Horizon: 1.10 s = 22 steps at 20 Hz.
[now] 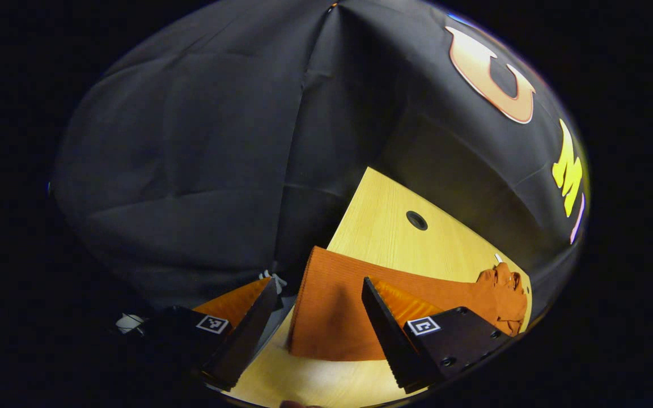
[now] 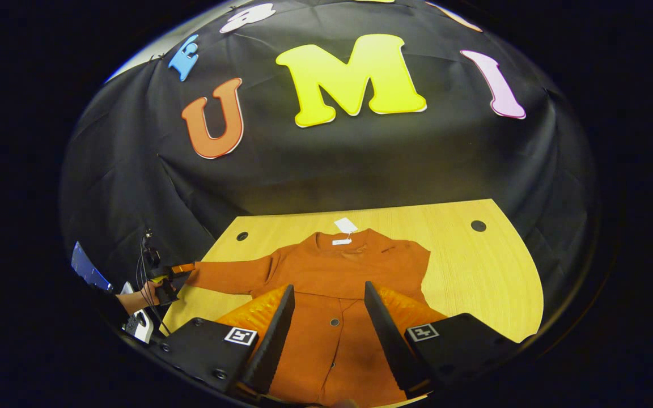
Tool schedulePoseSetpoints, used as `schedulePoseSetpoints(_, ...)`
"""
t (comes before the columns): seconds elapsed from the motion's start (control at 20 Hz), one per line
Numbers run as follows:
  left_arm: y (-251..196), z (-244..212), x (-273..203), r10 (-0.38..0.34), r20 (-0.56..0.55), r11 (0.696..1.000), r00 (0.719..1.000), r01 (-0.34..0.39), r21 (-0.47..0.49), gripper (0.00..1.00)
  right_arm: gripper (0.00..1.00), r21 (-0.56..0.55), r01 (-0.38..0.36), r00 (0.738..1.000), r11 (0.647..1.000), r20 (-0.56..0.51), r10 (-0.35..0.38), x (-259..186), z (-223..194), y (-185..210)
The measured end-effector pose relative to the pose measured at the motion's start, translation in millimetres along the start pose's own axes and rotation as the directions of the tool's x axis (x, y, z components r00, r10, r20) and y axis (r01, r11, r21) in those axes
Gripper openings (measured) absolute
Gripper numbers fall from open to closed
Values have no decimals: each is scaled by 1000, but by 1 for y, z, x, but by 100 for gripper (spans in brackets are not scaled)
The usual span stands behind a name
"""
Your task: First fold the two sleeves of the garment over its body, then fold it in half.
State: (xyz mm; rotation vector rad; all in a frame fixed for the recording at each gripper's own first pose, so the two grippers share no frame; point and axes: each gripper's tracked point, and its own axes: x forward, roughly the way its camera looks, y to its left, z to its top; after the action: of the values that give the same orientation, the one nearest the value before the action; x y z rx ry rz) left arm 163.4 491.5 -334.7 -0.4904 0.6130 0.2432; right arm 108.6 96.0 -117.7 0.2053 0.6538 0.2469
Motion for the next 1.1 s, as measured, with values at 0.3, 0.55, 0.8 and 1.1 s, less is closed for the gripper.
schedulePoseSetpoints(0.3, 1, -10, 22, -62, -52, 997, 997, 59, -48, 99, 80, 41, 23, 999, 999, -25, -22, 3, -11, -4)
schedulePoseSetpoints(0.55, -1, -4, 20, -8, -66, 1000, 998, 10, 23, 69, 80, 37, 16, 1000, 999, -15, -15, 6, -6, -5)
schedulePoseSetpoints(0.8, 7, 6, 13, 99, -37, 994, 994, -97, 45, 34, 80, 17, 2, 1000, 1000, -11, -2, 0, -7, -12)
schedulePoseSetpoints(1.1, -40, 12, -6, 41, -40, 998, 998, -39, 52, 3, 80, 14, -12, 999, 1000, 50, 11, -41, 12, -40)
